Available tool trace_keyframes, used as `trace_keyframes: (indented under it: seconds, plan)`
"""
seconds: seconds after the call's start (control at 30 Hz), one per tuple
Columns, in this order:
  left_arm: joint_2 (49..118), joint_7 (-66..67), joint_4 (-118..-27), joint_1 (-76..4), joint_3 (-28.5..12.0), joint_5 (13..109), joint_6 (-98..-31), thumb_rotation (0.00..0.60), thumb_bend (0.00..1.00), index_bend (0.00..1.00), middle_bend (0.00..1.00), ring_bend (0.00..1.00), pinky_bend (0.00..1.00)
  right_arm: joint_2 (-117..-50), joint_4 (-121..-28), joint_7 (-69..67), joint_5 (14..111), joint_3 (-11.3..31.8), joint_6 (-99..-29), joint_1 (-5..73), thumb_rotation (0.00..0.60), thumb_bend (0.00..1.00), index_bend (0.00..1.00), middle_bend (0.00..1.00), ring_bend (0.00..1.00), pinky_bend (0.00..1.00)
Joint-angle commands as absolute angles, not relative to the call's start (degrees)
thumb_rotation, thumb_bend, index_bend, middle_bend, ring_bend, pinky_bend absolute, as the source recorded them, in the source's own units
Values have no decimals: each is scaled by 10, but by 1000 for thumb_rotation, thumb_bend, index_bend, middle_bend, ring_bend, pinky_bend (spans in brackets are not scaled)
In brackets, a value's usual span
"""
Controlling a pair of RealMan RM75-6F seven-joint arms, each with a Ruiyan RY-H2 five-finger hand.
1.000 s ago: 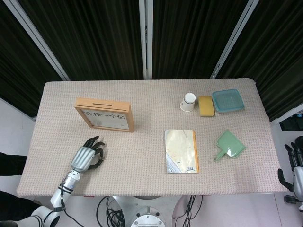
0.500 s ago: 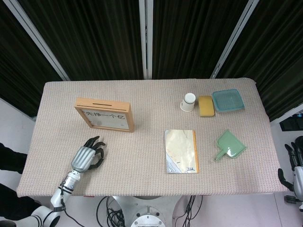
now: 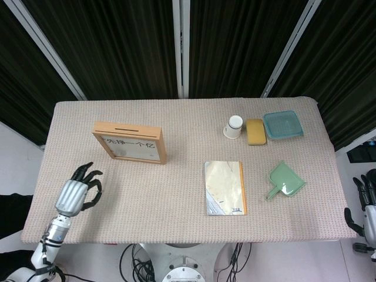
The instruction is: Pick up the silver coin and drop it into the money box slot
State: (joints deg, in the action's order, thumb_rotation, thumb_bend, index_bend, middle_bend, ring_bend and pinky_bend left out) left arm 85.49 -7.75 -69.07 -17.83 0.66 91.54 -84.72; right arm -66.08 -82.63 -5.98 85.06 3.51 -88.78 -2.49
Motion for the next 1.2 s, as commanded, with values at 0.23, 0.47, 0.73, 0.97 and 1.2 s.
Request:
trace_keyframes:
  seconds: [0.23,0.47,0.73,0.97,1.2]
  plan:
    - [715,-9,-810,-212,-88,877,-850,600,442,610,263,60,137,-654,-842,-49,859,37,-898,-23,600,400,0,0,0,0]
    - [640,-18,-909,-268,-148,829,-769,600,442,614,261,61,137,-655,-847,-40,859,34,-893,-22,600,401,0,0,0,0]
    - [613,-8,-945,-351,-170,801,-643,600,440,613,261,73,138,-652,-853,-33,861,33,-891,-20,600,425,0,0,0,0]
    - [629,0,-932,-416,-180,754,-549,600,439,617,261,73,138,-651,-856,-29,856,35,-894,-22,600,425,0,0,0,0]
    - [657,20,-901,-459,-190,706,-507,600,440,617,261,73,137,-656,-846,-38,851,34,-888,-21,600,425,0,0,0,0]
